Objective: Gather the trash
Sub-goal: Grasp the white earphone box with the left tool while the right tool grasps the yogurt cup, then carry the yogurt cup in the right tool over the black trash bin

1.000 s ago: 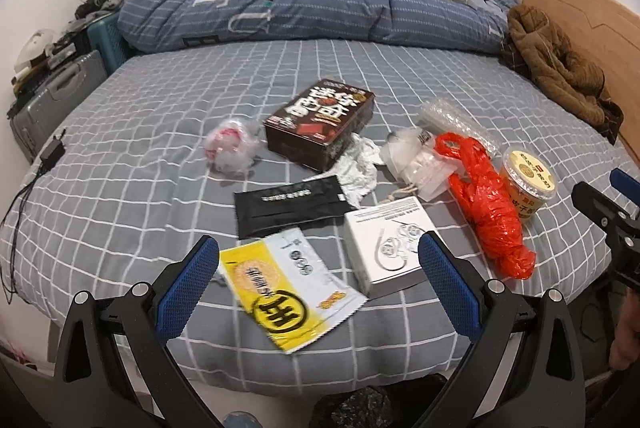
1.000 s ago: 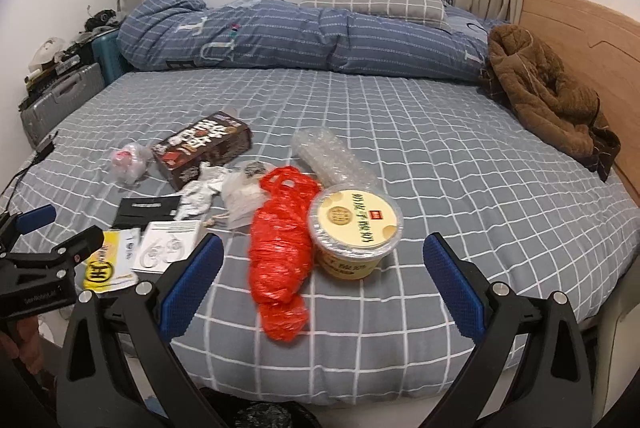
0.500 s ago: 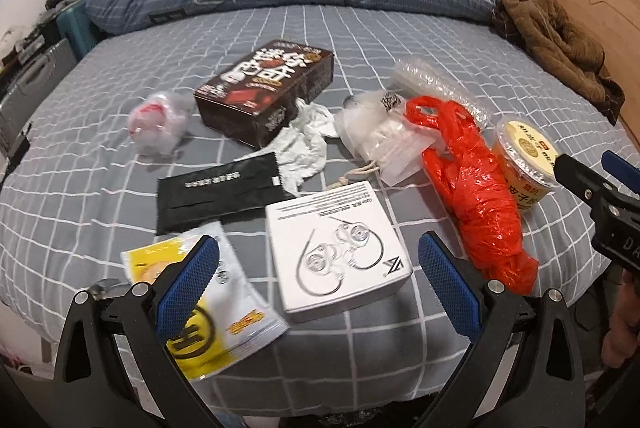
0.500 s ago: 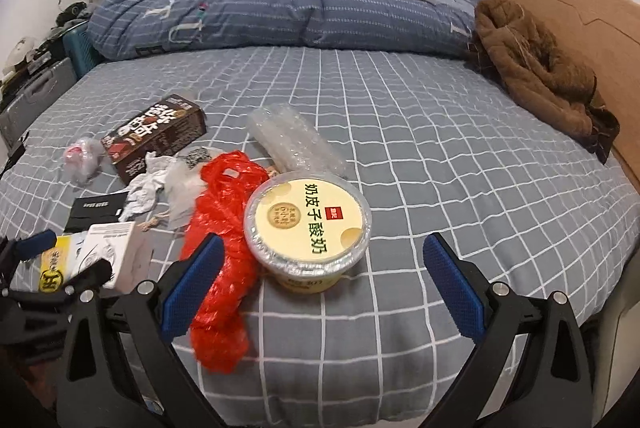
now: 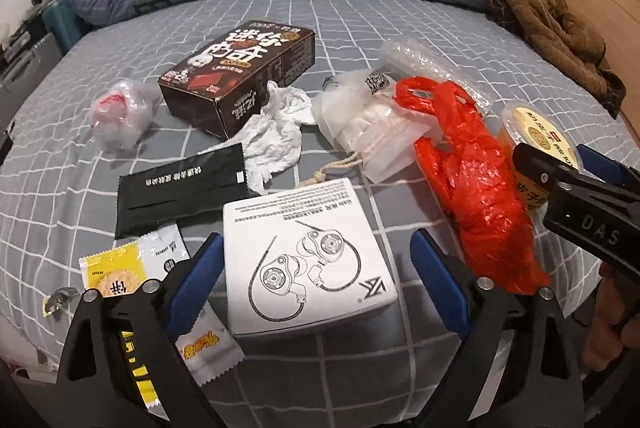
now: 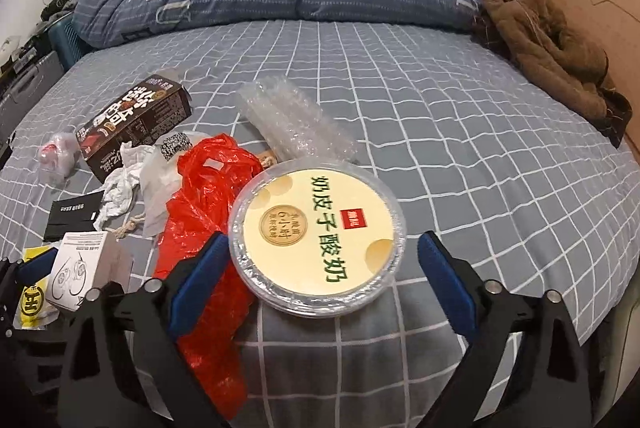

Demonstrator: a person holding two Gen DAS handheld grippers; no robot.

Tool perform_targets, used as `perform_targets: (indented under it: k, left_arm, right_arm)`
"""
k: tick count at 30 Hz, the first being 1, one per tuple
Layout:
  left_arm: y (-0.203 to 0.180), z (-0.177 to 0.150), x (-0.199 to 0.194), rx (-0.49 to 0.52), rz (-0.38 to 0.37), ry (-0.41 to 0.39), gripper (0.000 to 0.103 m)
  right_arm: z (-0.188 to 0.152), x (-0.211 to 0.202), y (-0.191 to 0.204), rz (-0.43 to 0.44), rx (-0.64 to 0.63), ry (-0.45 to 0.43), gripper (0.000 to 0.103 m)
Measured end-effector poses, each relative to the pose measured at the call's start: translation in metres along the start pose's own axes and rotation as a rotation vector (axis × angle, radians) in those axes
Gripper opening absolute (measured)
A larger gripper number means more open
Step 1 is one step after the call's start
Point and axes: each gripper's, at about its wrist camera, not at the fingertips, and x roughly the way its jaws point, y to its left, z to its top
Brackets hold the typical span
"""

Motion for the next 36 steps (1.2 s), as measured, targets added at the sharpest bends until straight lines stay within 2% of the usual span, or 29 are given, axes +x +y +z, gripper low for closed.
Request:
perform_targets:
  k: [2,4,15,27,36]
  left_arm:
    - [-0.002,0.000,0.002,0.017,0.025,-0.003,0.083]
    - [-0.002,0.000,0.004,0.029,0.050,0.005,0.073]
    - [0.003,0.001,-0.006,0.025,0.014,-0.034,0.072]
    - [0.022,0.001,-0.042,-0.001,-0.009,-0.063,0.072]
    - [0.034,-0.008,-0.067,-0.020,-0.028,-0.080,0.072]
  right_arm:
    - [0.001,0.004,0.000,0.008,0.000,0.000,0.085]
    - [0.001,0.004,0.001,0.009,-0.001,0.000,0.085]
    - [0.004,-0.016,-0.002,-0.004,-0.009,-0.054,0.084]
    - [0.007,-0.056,-0.001,0.019,0.002,-0.108,0.084]
    - [-0.007,-0.083,0.003,0.042,-0.003,-0.129,0.084]
